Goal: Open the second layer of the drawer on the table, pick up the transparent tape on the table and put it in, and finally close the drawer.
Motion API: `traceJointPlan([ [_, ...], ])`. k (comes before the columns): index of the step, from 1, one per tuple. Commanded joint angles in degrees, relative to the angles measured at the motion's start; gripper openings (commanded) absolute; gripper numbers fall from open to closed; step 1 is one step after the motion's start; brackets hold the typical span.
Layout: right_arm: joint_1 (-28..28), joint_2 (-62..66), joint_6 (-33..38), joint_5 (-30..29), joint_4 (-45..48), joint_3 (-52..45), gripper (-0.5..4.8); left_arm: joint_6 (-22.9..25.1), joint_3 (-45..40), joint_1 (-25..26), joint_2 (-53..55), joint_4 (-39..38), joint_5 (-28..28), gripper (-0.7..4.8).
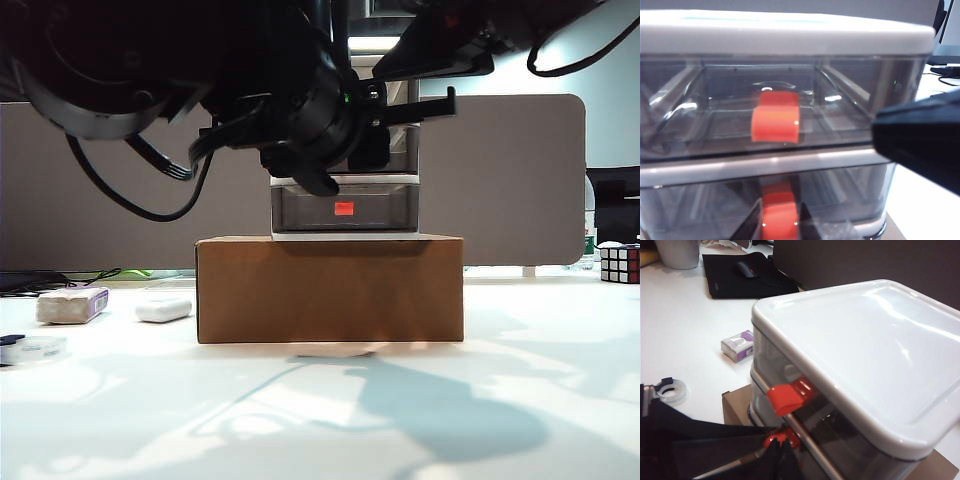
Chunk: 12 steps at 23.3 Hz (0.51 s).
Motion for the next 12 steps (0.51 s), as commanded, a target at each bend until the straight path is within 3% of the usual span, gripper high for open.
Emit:
traceJointPlan([
  [1,0.02,1.07,0.33,-0.07,1.79,1.53,-0.05,-0.02,0.2,0.0,-0.15,0.09,0.57,0.79],
  [12,0.02,2.75,1.53,-0.31,0.33,5.05,-0.05,-0.02,0.2,0.0,-0.15,0.09,0.57,0.79],
])
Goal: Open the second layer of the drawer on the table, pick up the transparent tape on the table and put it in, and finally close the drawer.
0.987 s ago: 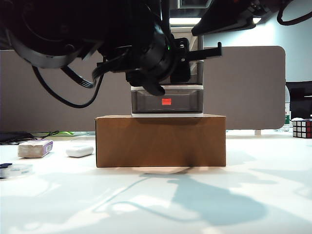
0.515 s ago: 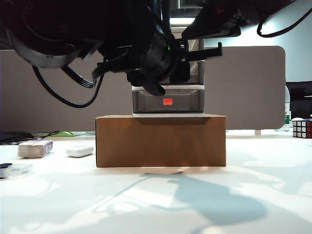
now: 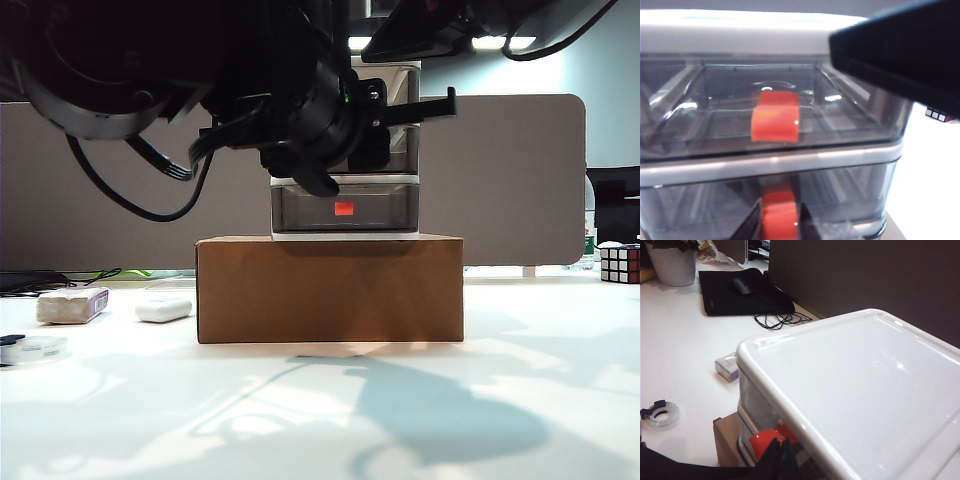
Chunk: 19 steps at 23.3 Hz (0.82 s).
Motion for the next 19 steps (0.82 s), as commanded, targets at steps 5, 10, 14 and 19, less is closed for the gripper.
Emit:
traceJointPlan([
  [5,-1.53,-0.11,0.39,-8.44,-3.28,0.57,-0.05,0.0,0.2,0.0,-0.15,0.09,0.59,0.79],
  [10,-4.94,-0.11,0.68,-12.85,-3.23,0.59,-0.05,-0.02,0.2,0.0,-0.15,0.09,0.59,0.79],
  [14,-6.29,-0.11,1.4,-14.6,-3.15,0.59,-0.05,-0.02,0.2,0.0,-0.15,0.11,0.61,0.79],
  [19,-6.49,-0.11,1.38,-14.58,-2.56,0.59,-0.05,-0.02,0.2,0.0,-0.15,0.11,0.61,0.79],
])
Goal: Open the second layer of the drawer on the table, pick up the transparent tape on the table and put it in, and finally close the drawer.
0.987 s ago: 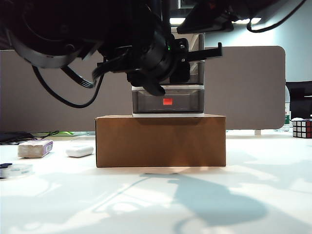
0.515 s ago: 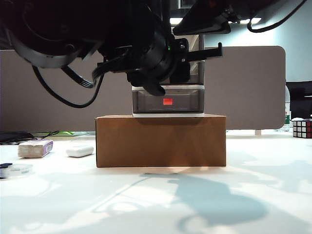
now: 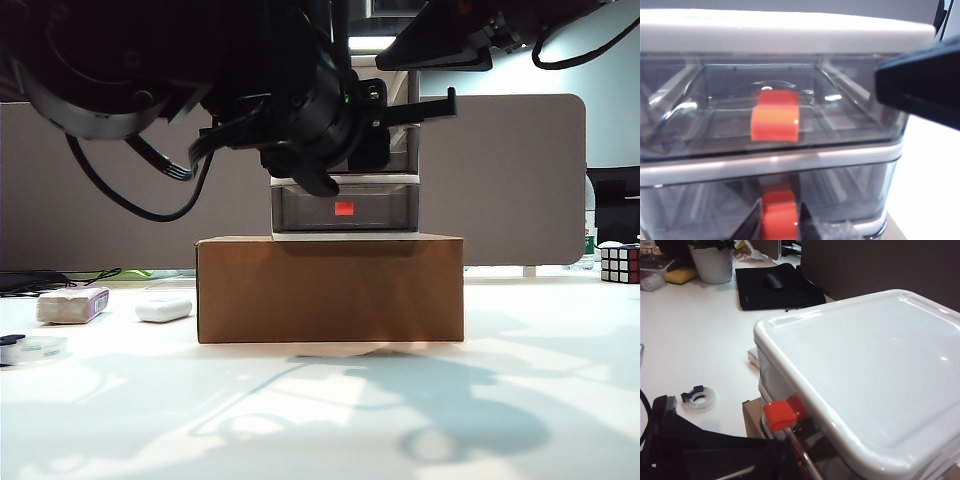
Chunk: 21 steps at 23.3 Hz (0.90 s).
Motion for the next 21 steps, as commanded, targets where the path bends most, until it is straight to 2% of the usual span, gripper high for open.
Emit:
traceJointPlan([
  [1,0.0,-0.2,0.37,-0.52,1.27,0.24,-0.05,-0.04,0.2,0.0,-0.15,0.2,0.61,0.78],
  [2,0.0,-0.15,0.37,-0.52,1.38,0.24,-0.05,-0.04,0.2,0.0,-0.15,0.17,0.59,0.73],
  [5,0.0,0.52,0.63,-0.24,2.05,0.26,-0.05,-0.02,0.2,0.0,-0.15,0.17,0.55,-0.08],
  [15,0.02,4.26,0.7,1.44,3.04,1.99,-0.05,0.02,0.15,-0.48,-0.2,-1.14,-0.85,-0.06],
  [21,0.02,4.76,0.92,2.16,3.63,1.99,-0.05,0.09,0.04,-2.4,-0.5,-1.49,-4.37,-0.06],
])
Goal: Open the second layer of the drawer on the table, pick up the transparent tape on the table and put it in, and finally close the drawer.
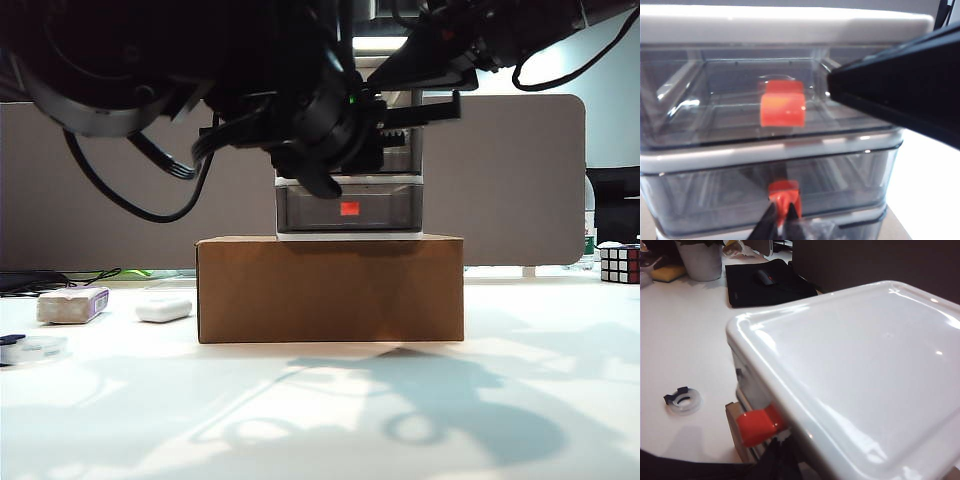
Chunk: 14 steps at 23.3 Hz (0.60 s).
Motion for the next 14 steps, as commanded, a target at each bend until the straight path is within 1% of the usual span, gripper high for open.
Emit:
traceJointPlan([
  [1,0.02,-0.09,0.46,0.74,0.96,0.31,-0.05,0.11,0.04,-1.73,-0.48,-0.52,-2.56,-0.06],
  [8,0.02,-0.07,0.44,0.76,1.29,0.31,-0.05,0.22,-0.31,-3.82,-1.01,-1.27,-5.25,-0.06],
  [11,0.02,-0.07,0.44,0.76,1.31,0.31,-0.05,0.26,-0.39,-4.0,-1.68,-1.73,-8.31,-0.06],
  [14,0.02,-0.09,0.44,0.76,1.25,0.31,-0.05,0.74,-0.39,-3.65,-1.68,-1.18,-8.35,-0.04],
])
